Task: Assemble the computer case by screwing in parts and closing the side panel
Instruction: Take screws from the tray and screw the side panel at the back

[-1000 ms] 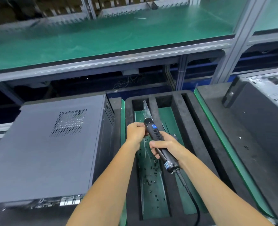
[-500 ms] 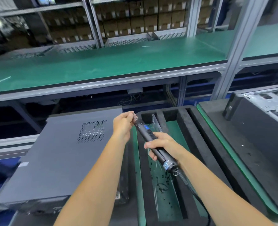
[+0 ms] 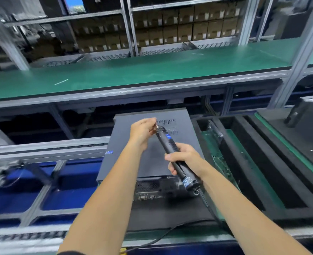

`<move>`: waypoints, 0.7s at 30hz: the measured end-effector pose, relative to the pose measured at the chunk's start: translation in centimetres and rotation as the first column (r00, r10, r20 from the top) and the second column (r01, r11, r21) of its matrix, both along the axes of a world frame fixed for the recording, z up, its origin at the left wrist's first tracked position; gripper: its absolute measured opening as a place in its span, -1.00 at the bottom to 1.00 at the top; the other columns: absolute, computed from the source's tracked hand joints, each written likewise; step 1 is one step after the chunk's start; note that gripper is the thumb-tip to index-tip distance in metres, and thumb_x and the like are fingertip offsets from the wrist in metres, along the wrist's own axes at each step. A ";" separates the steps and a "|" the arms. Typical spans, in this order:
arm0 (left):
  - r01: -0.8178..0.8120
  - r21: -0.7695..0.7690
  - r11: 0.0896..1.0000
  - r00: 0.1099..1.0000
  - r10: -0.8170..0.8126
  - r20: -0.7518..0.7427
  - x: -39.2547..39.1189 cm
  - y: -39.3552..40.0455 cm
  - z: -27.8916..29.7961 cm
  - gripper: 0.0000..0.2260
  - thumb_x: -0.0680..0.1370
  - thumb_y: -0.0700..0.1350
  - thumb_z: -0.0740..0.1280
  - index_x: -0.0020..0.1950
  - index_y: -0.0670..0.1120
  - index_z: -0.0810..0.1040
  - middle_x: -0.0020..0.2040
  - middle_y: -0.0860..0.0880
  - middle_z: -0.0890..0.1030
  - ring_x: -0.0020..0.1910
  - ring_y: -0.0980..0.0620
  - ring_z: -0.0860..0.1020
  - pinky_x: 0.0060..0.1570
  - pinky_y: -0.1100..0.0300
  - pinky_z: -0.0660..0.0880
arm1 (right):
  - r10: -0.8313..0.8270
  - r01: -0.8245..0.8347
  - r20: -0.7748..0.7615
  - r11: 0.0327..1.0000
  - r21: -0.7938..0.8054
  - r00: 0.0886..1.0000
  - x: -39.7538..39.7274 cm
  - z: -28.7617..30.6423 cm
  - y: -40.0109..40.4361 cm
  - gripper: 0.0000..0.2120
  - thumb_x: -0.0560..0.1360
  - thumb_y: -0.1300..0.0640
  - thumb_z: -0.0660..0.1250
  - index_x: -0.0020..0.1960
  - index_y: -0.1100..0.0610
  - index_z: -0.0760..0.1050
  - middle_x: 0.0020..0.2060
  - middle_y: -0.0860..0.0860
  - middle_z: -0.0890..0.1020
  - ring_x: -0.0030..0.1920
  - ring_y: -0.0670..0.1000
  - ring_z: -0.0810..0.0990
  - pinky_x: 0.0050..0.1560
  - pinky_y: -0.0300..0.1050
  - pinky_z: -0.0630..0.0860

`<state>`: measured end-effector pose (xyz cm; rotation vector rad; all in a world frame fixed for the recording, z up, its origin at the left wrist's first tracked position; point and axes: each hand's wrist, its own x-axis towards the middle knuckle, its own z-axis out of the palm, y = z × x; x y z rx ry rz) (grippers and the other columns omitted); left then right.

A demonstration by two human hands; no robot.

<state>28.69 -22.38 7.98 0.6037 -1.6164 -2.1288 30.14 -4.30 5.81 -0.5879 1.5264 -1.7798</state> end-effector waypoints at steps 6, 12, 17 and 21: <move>0.025 -0.156 0.987 0.994 -0.008 0.109 6.0 -3.4 -1.3 -0.78 0.58 -0.32 0.22 -0.21 -0.17 0.58 -0.32 -0.05 0.54 -0.43 0.16 0.49 -0.37 0.38 0.49 | 0.104 -0.103 0.049 0.994 -0.034 0.993 5.0 -0.7 -1.9 -0.67 0.32 0.25 0.41 -0.05 0.17 0.29 -0.37 0.16 0.43 -0.49 0.08 0.45 -0.46 -0.14 0.41; 0.127 -0.177 0.976 0.975 -0.089 0.205 10.6 -5.0 -2.1 -0.80 0.61 -0.28 0.21 -0.16 -0.20 0.57 -0.36 -0.03 0.54 -0.45 0.17 0.50 -0.37 0.37 0.49 | 0.216 -0.209 0.113 0.976 -0.068 0.970 8.0 -1.8 -1.6 -0.71 0.33 0.28 0.40 -0.07 0.19 0.32 -0.28 0.18 0.40 -0.49 0.07 0.47 -0.46 -0.14 0.44; 0.138 -0.155 0.978 0.965 -0.097 0.245 12.9 -4.3 -3.5 -0.76 0.62 -0.21 0.21 -0.21 -0.18 0.54 -0.43 0.03 0.52 -0.47 0.18 0.48 -0.41 0.37 0.47 | 0.245 -0.234 0.164 0.969 -0.083 0.956 10.6 -3.3 -1.3 -0.66 0.33 0.30 0.39 0.03 0.20 0.34 -0.30 0.12 0.46 -0.49 0.04 0.48 -0.47 -0.15 0.45; 0.112 -0.059 0.992 0.965 -0.094 0.244 14.0 -3.8 -4.4 -0.78 0.62 -0.18 0.22 -0.20 -0.18 0.53 -0.41 0.01 0.51 -0.50 0.15 0.46 -0.46 0.35 0.44 | 0.233 -0.226 0.213 0.972 -0.057 0.949 12.0 -3.7 -1.2 -0.62 0.35 0.30 0.38 0.11 0.18 0.34 -0.38 0.05 0.47 -0.48 0.03 0.48 -0.47 -0.16 0.44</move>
